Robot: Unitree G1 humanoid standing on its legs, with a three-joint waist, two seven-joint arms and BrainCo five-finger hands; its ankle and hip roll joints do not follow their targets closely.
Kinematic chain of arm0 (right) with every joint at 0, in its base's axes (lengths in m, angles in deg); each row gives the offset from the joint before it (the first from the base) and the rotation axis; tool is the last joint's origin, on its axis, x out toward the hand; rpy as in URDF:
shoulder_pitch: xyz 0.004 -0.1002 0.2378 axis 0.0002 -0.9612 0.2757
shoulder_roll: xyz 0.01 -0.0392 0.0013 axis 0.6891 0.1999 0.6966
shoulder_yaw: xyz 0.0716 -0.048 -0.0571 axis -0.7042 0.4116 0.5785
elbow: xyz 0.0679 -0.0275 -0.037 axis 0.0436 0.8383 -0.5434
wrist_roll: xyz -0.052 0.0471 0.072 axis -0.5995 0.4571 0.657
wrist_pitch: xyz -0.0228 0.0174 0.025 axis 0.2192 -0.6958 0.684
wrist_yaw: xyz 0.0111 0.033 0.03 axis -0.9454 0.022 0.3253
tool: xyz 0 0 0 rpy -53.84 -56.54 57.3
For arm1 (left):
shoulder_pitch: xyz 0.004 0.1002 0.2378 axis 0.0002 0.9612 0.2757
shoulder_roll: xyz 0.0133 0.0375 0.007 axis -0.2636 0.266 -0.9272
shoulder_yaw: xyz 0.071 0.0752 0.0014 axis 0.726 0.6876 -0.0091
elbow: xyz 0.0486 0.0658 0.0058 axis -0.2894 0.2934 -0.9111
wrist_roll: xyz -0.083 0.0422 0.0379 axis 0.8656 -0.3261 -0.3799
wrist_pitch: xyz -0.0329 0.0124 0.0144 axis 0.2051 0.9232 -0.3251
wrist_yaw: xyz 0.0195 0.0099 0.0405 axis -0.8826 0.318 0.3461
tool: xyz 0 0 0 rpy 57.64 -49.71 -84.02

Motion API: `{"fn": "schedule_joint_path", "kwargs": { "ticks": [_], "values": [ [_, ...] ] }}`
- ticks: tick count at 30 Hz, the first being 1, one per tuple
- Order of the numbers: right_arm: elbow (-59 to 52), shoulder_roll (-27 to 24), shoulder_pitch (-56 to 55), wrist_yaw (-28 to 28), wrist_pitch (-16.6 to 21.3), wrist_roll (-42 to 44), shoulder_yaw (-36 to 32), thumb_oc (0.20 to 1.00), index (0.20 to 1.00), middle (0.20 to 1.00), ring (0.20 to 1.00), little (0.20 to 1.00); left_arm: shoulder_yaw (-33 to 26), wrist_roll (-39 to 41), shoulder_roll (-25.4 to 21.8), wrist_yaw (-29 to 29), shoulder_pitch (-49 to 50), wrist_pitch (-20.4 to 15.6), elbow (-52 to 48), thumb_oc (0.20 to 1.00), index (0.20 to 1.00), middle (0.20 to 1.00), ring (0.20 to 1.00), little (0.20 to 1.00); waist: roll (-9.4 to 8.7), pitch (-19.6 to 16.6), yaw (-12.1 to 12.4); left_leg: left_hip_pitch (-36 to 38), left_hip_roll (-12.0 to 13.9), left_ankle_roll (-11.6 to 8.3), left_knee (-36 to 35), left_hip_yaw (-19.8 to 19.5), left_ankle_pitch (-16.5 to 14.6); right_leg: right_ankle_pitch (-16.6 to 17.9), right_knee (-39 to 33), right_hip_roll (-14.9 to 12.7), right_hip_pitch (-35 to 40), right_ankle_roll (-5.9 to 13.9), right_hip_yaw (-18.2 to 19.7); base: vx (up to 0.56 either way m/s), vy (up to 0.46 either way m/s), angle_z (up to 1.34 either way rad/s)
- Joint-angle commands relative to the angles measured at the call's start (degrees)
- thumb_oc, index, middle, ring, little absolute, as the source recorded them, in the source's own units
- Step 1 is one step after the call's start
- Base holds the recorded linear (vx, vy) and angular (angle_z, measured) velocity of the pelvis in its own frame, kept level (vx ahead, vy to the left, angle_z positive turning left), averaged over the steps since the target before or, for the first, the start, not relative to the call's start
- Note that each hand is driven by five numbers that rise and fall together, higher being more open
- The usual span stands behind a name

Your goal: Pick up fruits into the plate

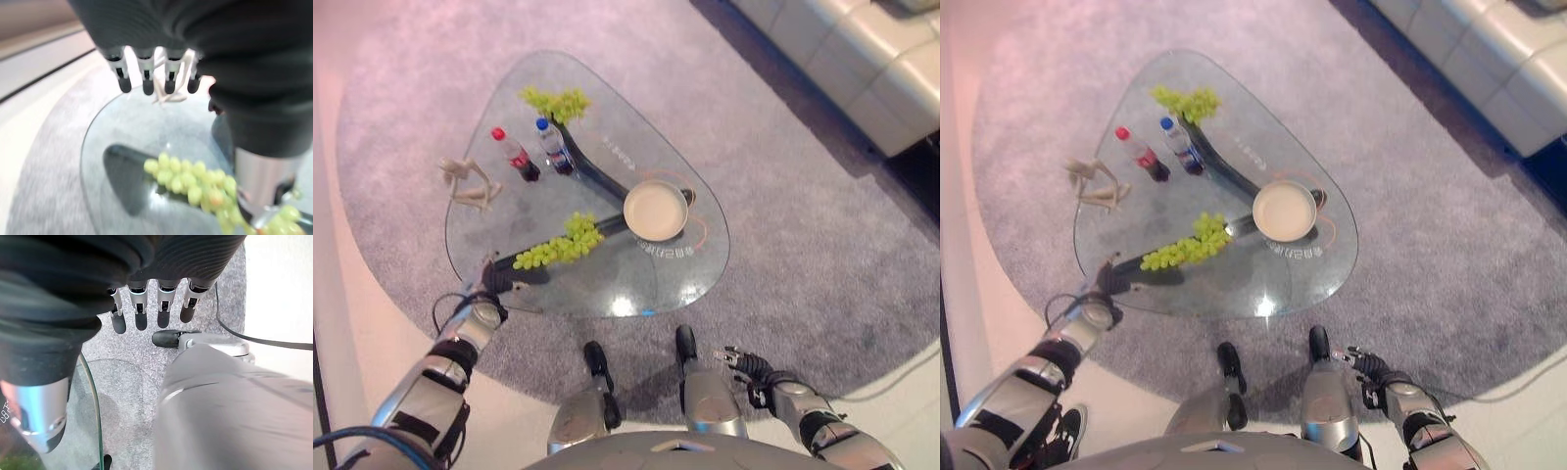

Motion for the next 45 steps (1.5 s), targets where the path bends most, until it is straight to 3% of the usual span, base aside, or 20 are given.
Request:
{"fn": "schedule_joint_path", "kwargs": {
  "ticks": [1,9,19,25,29,34,40,45],
  "values": [
    [-2.7,-0.7,1.9,-0.3,2.2,4.8,2.7,1.000,1.000,1.000,1.000,1.000,1.6,-4.2,-4.7,2.9,-6.8,1.5,3.4,1.000,1.000,1.000,1.000,1.000,-1.59,3.5,-0.8,-3.3,-2.1,1.86,4.4,-2.5,-4.6,-3.3,9.0,3.3,-6.1,-2.36,-0.6,-0.09,-0.052,-0.03],
    [-6.4,-0.6,5.8,-1.8,3.0,11.5,3.4,1.000,1.000,1.000,1.000,1.000,6.2,-7.6,-5.0,5.3,-18.1,5.3,9.6,1.000,1.000,1.000,1.000,1.000,-3.39,8.3,-2.0,-9.8,-2.0,1.24,7.0,-2.6,-3.6,-2.7,12.2,4.6,-13.2,-2.52,-0.2,-0.09,-0.051,-0.02],
    [-11.0,0.7,7.8,-3.0,4.8,19.1,3.3,1.000,1.000,1.000,1.000,1.000,11.0,-9.7,-3.4,5.3,-26.0,8.3,14.5,1.000,1.000,1.000,1.000,1.000,-6.59,8.3,-3.4,-18.7,-1.0,-0.07,10.5,-2.5,-2.8,-2.0,14.7,5.5,-22.0,-2.82,-0.5,-0.07,-0.068,-0.02],
    [-12.4,1.6,8.6,-3.0,5.2,22.0,3.5,1.000,1.000,1.000,1.000,1.000,13.1,-13.6,-2.4,7.2,-29.4,13.1,16.6,1.000,1.000,1.000,1.000,1.000,-8.16,8.3,-4.0,-22.0,-0.5,-0.58,10.8,-2.3,-2.4,-1.7,15.2,6.0,-25.4,-2.69,-0.6,-0.05,-0.079,-0.03],
    [-13.5,1.9,9.2,-2.2,5.5,25.2,3.6,1.000,1.000,1.000,1.000,1.000,14.8,-18.6,-1.9,8.7,-32.4,18.1,19.6,1.000,1.000,1.000,1.000,1.000,-9.33,8.3,-4.7,-25.5,0.2,-1.26,11.2,-2.4,-1.8,-1.2,15.6,6.5,-28.7,-2.61,-0.7,-0.05,-0.074,-0.01],
    [-14.3,2.3,9.7,-1.6,5.9,27.6,3.5,1.000,1.000,1.000,1.000,1.000,16.2,-20.1,-1.7,8.9,-34.3,21.0,20.9,1.000,1.000,1.000,1.000,1.000,-10.21,8.3,-5.3,-28.4,0.7,-1.78,11.5,-2.6,-1.7,-0.5,15.3,6.6,-31.4,-2.41,-0.8,-0.03,-0.056,-0.04],
    [-16.1,3.4,9.5,1.2,6.5,32.7,3.2,1.000,1.000,1.000,1.000,1.000,16.8,-22.7,-2.2,13.6,-37.9,27.6,22.0,1.000,1.000,1.000,1.000,1.000,-11.95,8.3,-5.9,-32.1,1.3,-2.14,11.8,-3.3,-1.8,0.3,15.0,6.9,-34.7,-2.23,-1.0,-0.02,-0.087,-0.05],
    [-17.3,4.0,9.3,2.4,6.6,34.7,3.2,1.000,1.000,1.000,1.000,1.000,17.3,-25.0,-2.6,12.2,-40.0,29.0,22.9,1.000,1.000,1.000,1.000,1.000,-12.54,8.3,-6.2,-34.2,1.4,-2.40,12.5,-3.9,-2.0,0.6,15.1,6.9,-36.2,-2.04,-1.2,-0.01,-0.049,0.01]
  ]
}}
